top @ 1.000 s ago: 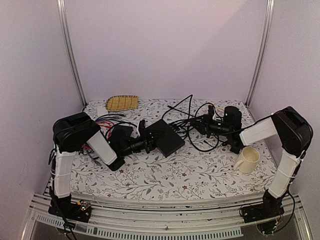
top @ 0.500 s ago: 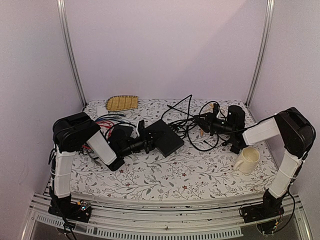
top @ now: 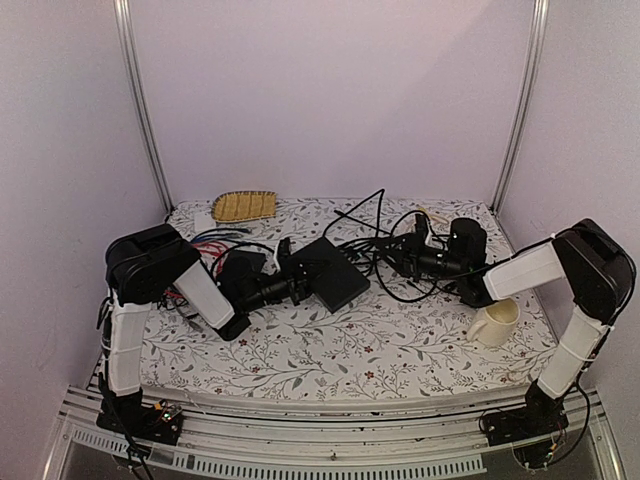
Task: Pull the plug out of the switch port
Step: Pull the connector from the switch port.
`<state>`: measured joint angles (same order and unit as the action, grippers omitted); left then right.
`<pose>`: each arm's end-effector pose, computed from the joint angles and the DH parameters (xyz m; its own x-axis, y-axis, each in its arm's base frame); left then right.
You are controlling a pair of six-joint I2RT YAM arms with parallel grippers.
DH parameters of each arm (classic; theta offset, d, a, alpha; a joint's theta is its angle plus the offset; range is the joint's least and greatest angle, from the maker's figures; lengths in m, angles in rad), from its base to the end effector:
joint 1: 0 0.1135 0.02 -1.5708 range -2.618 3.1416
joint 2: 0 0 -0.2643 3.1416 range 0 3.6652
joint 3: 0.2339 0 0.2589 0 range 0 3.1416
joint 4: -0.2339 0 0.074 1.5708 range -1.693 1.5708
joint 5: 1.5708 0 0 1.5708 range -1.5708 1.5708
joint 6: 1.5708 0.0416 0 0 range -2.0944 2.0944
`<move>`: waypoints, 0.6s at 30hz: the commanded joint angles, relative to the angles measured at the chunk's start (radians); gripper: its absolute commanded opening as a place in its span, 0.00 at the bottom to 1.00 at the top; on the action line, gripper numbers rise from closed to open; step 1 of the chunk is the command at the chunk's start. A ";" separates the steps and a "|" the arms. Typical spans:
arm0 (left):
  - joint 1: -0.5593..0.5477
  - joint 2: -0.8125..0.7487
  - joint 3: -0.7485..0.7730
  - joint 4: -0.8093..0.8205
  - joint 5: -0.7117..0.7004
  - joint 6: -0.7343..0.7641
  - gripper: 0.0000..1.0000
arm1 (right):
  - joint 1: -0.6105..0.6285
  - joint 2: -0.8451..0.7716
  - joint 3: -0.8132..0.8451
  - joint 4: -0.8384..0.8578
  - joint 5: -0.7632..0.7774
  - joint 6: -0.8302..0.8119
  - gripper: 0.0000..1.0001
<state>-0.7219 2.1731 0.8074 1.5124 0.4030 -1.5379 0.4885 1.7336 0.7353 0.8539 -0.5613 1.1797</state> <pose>0.2826 -0.2705 0.1134 -0.8950 -0.4370 -0.0898 0.1392 -0.0823 -0.9868 0.3056 0.1875 0.1794 -0.8457 0.4368 -0.3064 -0.2113 0.2532 0.9441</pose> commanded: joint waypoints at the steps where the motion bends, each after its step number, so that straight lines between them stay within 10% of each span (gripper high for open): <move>1: -0.005 -0.033 0.045 0.258 0.008 0.009 0.00 | 0.043 -0.017 -0.013 0.024 -0.013 -0.016 0.30; 18: -0.010 -0.044 0.059 0.233 0.016 0.015 0.00 | 0.096 0.052 0.018 0.054 -0.028 0.027 0.34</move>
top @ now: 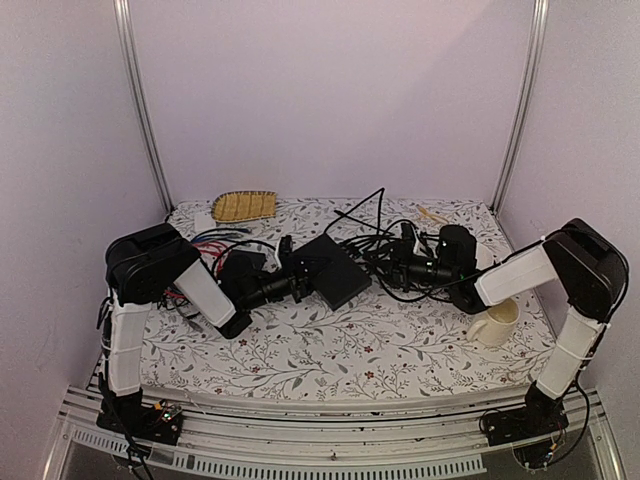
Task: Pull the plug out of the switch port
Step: Pull the connector from the switch port.
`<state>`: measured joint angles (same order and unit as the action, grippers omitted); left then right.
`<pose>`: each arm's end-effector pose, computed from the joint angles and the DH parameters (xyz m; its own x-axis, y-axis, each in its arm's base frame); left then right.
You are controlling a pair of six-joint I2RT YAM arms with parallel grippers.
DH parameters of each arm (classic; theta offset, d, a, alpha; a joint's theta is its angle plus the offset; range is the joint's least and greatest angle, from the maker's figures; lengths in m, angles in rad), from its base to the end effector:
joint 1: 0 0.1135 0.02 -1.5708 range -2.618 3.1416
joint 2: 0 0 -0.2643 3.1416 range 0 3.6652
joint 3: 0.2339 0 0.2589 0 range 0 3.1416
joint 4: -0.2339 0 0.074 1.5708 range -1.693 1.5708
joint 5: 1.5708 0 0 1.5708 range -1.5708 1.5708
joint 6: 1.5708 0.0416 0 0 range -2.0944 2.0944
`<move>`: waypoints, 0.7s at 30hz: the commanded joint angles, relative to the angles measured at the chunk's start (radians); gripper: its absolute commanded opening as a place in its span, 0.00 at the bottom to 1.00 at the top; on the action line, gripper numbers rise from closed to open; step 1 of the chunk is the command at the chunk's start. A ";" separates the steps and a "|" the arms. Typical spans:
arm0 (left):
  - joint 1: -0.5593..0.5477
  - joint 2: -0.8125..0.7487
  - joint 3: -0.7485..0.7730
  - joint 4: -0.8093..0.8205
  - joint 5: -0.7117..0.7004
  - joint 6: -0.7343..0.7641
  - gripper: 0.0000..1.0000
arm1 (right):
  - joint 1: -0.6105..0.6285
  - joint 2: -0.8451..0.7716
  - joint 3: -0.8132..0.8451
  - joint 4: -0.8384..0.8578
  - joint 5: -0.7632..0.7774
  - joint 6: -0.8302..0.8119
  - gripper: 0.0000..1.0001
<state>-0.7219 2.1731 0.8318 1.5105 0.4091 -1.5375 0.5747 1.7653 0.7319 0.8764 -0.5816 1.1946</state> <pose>0.2863 -0.2741 0.1186 -0.8959 -0.4330 -0.0998 0.1563 -0.0969 -0.9829 0.2889 0.2143 0.1702 -0.8942 0.3468 -0.2830 -0.2121 0.2284 0.9502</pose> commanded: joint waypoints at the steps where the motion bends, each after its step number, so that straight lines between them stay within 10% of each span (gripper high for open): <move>1: -0.010 -0.044 0.034 0.235 0.010 0.015 0.00 | 0.010 0.023 0.023 0.033 -0.008 0.012 0.34; 21: -0.019 -0.052 0.030 0.227 0.009 0.021 0.00 | 0.023 0.062 0.080 0.020 -0.018 0.022 0.37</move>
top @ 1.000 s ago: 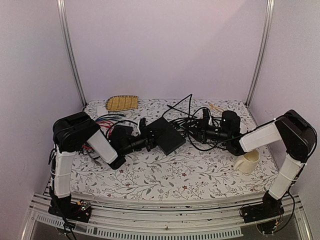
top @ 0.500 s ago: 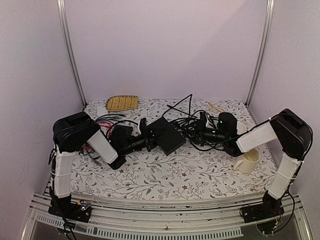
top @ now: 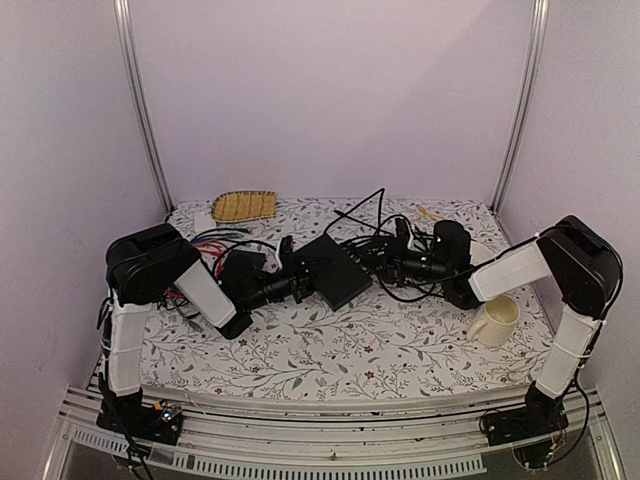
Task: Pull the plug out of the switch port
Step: Pull the connector from the switch port.
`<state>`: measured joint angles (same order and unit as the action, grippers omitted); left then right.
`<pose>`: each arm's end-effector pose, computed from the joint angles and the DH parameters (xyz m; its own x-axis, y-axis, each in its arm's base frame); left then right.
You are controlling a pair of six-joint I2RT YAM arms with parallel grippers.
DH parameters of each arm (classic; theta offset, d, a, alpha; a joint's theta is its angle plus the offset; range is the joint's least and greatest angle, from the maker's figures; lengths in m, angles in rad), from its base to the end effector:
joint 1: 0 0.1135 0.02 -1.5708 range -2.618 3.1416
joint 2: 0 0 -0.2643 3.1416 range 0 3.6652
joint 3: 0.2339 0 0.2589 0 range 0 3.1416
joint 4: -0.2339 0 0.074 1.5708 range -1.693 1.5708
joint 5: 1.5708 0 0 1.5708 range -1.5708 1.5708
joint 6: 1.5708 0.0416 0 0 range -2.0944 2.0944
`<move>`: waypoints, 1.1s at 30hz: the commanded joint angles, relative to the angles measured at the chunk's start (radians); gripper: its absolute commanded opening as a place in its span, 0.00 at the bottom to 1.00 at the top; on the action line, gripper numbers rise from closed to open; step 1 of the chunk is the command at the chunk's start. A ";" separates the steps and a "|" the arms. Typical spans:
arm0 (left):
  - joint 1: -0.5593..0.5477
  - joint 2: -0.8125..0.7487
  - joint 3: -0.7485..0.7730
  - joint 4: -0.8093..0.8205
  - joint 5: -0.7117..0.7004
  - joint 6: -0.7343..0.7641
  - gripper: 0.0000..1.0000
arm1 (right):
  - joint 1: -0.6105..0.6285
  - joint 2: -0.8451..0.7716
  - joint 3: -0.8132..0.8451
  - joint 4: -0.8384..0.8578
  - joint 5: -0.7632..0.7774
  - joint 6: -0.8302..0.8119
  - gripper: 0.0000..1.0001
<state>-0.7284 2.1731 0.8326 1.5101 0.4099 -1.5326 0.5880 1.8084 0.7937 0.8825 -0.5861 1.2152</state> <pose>0.2846 -0.2761 0.1187 -0.8982 -0.4269 -0.1049 0.1604 -0.0961 -0.9824 0.2983 0.2265 0.1738 -0.8991 0.3393 -0.2768 -0.2169 0.2040 0.9546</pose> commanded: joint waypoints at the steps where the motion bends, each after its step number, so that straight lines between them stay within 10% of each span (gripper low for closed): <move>1: -0.012 -0.052 0.030 0.228 0.006 0.016 0.00 | 0.010 0.018 0.017 0.013 -0.014 0.001 0.37; 33: -0.020 -0.047 0.028 0.236 0.001 0.016 0.00 | 0.015 0.061 0.043 0.061 -0.005 0.040 0.37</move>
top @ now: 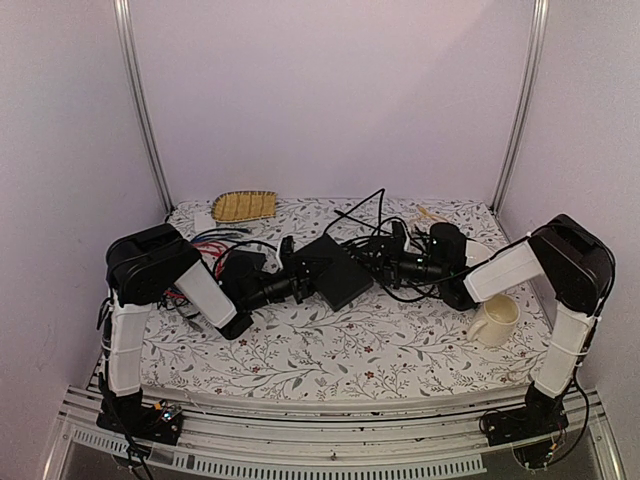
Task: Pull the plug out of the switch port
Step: Pull the connector from the switch port.
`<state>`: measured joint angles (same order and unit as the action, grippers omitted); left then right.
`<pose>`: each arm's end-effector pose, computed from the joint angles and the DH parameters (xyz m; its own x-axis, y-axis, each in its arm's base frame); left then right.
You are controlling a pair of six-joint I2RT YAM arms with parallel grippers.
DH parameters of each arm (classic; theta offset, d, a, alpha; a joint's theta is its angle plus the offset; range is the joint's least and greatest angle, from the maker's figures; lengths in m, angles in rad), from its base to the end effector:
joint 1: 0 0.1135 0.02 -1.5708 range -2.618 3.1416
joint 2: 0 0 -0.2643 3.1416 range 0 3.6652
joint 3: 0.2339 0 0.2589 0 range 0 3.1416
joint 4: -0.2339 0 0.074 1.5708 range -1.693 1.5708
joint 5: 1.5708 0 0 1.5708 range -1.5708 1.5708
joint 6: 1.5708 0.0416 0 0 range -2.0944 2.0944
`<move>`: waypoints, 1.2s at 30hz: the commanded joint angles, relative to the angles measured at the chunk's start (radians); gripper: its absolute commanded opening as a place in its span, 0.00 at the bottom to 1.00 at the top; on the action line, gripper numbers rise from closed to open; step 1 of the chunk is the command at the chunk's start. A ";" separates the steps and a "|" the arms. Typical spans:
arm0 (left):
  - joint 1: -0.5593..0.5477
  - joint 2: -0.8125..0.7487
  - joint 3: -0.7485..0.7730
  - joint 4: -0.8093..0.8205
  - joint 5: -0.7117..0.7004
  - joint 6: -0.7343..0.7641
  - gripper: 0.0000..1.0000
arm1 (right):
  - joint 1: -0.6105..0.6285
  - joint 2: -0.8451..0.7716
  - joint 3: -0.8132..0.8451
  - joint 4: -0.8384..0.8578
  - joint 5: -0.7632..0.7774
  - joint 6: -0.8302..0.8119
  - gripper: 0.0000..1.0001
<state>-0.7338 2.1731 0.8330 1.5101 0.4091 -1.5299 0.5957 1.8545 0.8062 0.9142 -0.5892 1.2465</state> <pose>0.2832 -0.2777 0.1188 -0.8997 -0.4231 -0.1075 0.1626 -0.0961 -0.9820 0.3010 0.2319 0.1644 -0.9095 0.3355 -0.2454 -0.1890 0.1919 0.9630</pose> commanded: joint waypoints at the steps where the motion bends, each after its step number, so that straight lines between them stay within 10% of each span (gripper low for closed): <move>1: -0.015 -0.046 0.028 0.236 0.002 0.013 0.00 | 0.008 0.016 0.033 0.028 -0.002 0.010 0.37; 36: -0.016 -0.035 0.035 0.237 -0.006 0.011 0.00 | 0.014 0.026 0.032 0.022 -0.013 0.001 0.29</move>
<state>-0.7395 2.1731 0.8341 1.5105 0.4057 -1.5299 0.5961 1.8679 0.8307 0.9169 -0.5892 1.2591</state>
